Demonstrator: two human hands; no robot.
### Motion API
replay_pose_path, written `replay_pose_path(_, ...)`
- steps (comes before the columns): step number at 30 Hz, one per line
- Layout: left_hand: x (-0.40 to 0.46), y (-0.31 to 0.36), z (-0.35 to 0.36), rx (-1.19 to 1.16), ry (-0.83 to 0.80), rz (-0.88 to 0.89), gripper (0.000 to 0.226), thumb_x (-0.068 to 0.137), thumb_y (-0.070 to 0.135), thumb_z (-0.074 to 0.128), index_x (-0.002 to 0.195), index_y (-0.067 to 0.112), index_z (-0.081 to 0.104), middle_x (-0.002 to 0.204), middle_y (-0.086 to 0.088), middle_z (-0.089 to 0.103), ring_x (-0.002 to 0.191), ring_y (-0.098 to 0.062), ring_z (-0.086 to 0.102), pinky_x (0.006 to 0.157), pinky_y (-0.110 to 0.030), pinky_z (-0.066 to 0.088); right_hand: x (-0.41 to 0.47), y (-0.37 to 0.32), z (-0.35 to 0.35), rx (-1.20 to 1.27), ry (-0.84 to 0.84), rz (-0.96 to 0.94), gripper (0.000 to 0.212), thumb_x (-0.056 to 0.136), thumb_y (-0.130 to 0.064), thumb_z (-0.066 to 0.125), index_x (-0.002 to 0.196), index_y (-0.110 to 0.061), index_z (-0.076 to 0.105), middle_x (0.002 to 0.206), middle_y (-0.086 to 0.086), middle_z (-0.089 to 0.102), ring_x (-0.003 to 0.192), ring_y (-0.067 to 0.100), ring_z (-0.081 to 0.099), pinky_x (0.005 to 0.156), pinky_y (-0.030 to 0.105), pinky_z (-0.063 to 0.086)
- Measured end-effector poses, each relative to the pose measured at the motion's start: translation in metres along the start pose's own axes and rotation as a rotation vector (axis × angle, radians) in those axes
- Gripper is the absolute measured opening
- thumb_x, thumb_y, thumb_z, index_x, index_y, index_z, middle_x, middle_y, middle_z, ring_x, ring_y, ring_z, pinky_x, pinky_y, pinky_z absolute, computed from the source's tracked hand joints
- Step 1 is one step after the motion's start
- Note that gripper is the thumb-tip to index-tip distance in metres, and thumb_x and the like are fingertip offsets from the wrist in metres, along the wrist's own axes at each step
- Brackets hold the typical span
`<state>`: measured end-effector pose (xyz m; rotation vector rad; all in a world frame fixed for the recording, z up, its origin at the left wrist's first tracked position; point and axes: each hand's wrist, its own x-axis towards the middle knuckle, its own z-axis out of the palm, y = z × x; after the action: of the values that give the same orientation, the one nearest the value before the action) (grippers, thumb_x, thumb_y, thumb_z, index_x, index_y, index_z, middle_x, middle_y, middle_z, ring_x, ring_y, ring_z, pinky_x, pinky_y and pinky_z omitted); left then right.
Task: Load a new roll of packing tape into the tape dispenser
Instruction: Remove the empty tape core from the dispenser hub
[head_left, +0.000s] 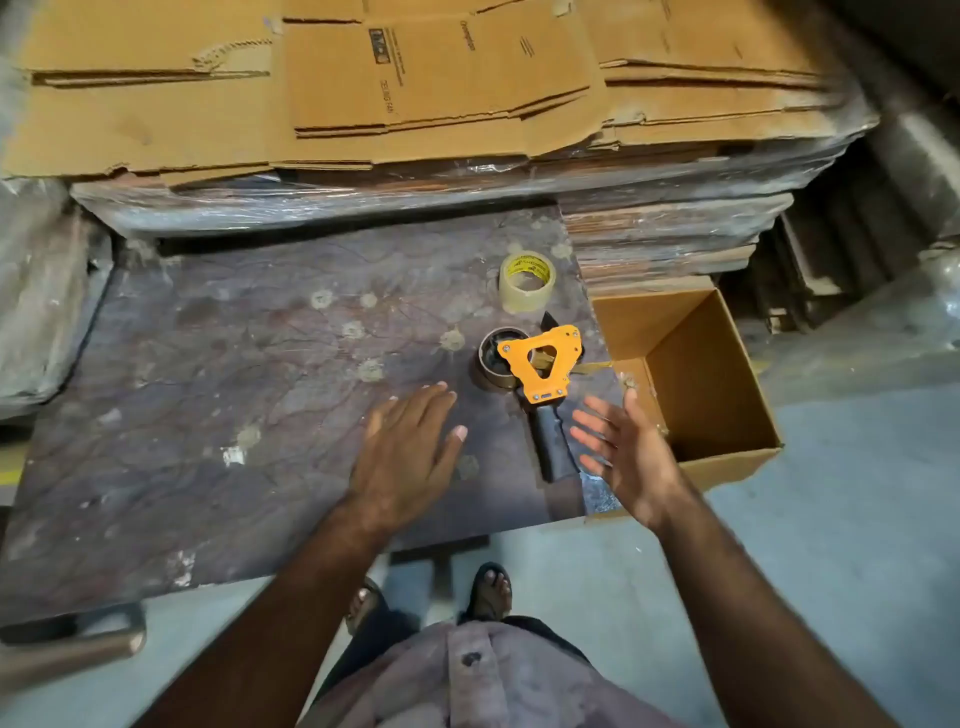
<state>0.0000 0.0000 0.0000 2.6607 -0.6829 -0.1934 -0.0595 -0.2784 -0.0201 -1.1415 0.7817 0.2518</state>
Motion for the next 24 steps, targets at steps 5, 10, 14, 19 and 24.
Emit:
replay_pose_path(5, 0.002, -0.004, 0.011, -0.025, -0.045, -0.049, 0.058, 0.1, 0.05, 0.031, 0.137, 0.014, 0.058, 0.147, -0.004, 0.056, 0.135, -0.023, 0.051, 0.112, -0.043, 0.035, 0.035, 0.004, -0.009, -0.038, 0.019, 0.137, 0.073, 0.1, -0.067, 0.023, 0.138, -0.017, 0.059, 0.137, 0.006, 0.065, 0.129, 0.024, 0.058, 0.118, 0.047, 0.034)
replay_pose_path(10, -0.005, -0.013, 0.017, -0.059, -0.023, -0.113, 0.053, 0.099, 0.048, 0.036, 0.136, 0.015, 0.056, 0.141, -0.002, 0.059, 0.129, -0.021, 0.055, 0.103, -0.041, 0.039, 0.068, 0.008, -0.003, -0.153, -0.037, 0.232, 0.059, 0.106, -0.053, 0.022, 0.129, -0.017, 0.063, 0.131, 0.008, 0.064, 0.121, 0.027, 0.059, 0.111, 0.045, 0.041)
replay_pose_path(14, -0.019, -0.018, 0.011, -0.056, -0.005, -0.204, 0.052, 0.098, 0.048, 0.036, 0.135, 0.017, 0.056, 0.14, 0.0, 0.06, 0.13, -0.02, 0.054, 0.103, -0.04, 0.038, 0.089, 0.011, 0.002, -0.205, -0.073, 0.303, 0.047, 0.105, -0.043, 0.029, 0.123, -0.017, 0.063, 0.116, 0.007, 0.064, 0.111, 0.027, 0.059, 0.088, 0.042, 0.047)
replay_pose_path(19, -0.039, -0.035, 0.004, -0.022, -0.029, -0.284, 0.056, 0.099, 0.05, 0.033, 0.134, 0.015, 0.058, 0.138, -0.002, 0.062, 0.128, -0.022, 0.056, 0.103, -0.04, 0.038, 0.097, 0.014, 0.012, -0.11, -0.113, 0.351, 0.029, 0.095, -0.036, 0.041, 0.099, -0.02, 0.066, 0.087, 0.004, 0.067, 0.076, 0.021, 0.06, 0.077, 0.037, 0.042)
replay_pose_path(24, -0.049, -0.044, -0.001, -0.012, -0.019, -0.3, 0.057, 0.098, 0.052, 0.031, 0.13, 0.016, 0.06, 0.134, -0.002, 0.064, 0.125, -0.023, 0.058, 0.103, -0.044, 0.043, 0.097, 0.019, 0.027, -0.015, -0.165, 0.342, 0.037, 0.089, -0.018, 0.04, 0.11, -0.003, 0.067, 0.103, 0.02, 0.077, 0.091, 0.031, 0.073, 0.095, 0.046, 0.051)
